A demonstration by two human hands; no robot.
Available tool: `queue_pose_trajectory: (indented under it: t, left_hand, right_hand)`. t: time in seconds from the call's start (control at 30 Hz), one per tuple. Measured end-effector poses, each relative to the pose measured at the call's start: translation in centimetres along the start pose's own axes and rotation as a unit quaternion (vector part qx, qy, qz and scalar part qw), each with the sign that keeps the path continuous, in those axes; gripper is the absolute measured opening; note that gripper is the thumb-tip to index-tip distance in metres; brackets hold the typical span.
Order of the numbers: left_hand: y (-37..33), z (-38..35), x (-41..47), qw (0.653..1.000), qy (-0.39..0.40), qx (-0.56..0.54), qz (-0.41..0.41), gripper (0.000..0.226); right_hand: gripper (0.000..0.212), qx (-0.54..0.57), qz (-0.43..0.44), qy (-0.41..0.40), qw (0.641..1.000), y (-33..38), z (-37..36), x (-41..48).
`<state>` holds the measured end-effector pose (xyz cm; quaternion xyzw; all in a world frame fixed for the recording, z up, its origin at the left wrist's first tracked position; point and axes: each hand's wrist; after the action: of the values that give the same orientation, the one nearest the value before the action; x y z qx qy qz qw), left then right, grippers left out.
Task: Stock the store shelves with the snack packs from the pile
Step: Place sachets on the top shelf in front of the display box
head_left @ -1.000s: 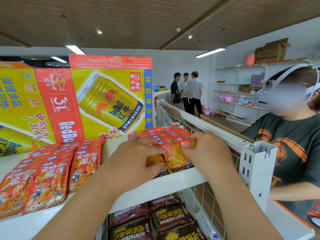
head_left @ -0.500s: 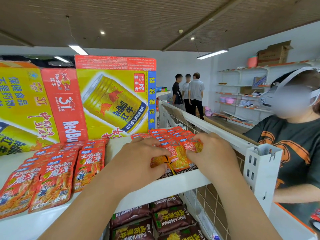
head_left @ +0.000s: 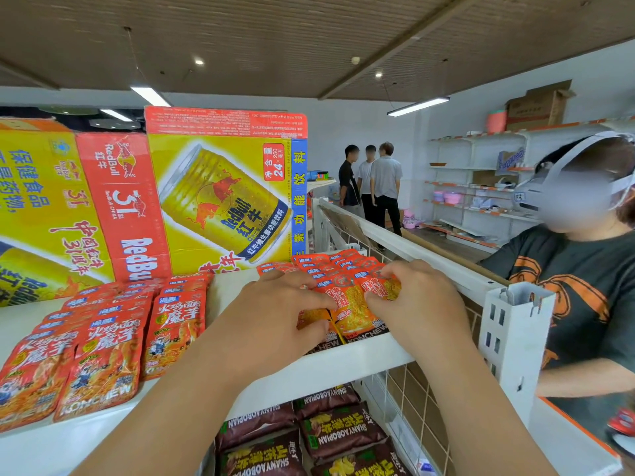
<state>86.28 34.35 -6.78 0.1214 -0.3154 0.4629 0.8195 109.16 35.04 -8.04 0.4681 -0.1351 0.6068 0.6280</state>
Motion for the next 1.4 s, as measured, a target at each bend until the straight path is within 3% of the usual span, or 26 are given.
queue_pose_trajectory:
  t: [0.17, 0.37, 0.7, 0.97, 1.4]
  left_hand:
    - [0.1, 0.0, 0.0, 1.000, -0.001, -0.004, -0.006, 0.050]
    - [-0.9, 1.2, -0.2, 0.995, -0.093, 0.027, -0.019, 0.051]
    - [1.8, 9.8, -6.3, 0.971, -0.197, 0.130, -0.018, 0.057]
    - [8.9, 23.1, -19.0, 0.943, -0.189, 0.246, 0.121, 0.078]
    - [15.6, 45.9, -45.4, 0.864, -0.188, 0.389, 0.258, 0.079]
  right_hand:
    - [0.038, 0.014, 0.017, -0.016, 1.000, -0.1, -0.1, -0.2]
    - [0.030, 0.074, 0.040, -0.045, 0.995, 0.7, 0.6, -0.2]
    - [0.042, 0.201, 0.129, -0.031, 0.970, 10.8, 3.5, -2.1]
    - [0.058, 0.287, 0.208, 0.010, 0.935, 26.2, 3.4, -7.9]
    - [0.056, 0.440, 0.322, 0.096, 0.833, 58.7, 3.2, -26.5]
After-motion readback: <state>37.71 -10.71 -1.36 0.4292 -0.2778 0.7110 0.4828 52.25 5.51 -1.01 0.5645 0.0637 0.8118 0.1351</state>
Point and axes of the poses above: each hand's wrist, its own x-axis towards the middle knuckle, its own z-axis out of the back of the hand, y = z × x, and after that the axes turned 13 degrees about -y, right-handed
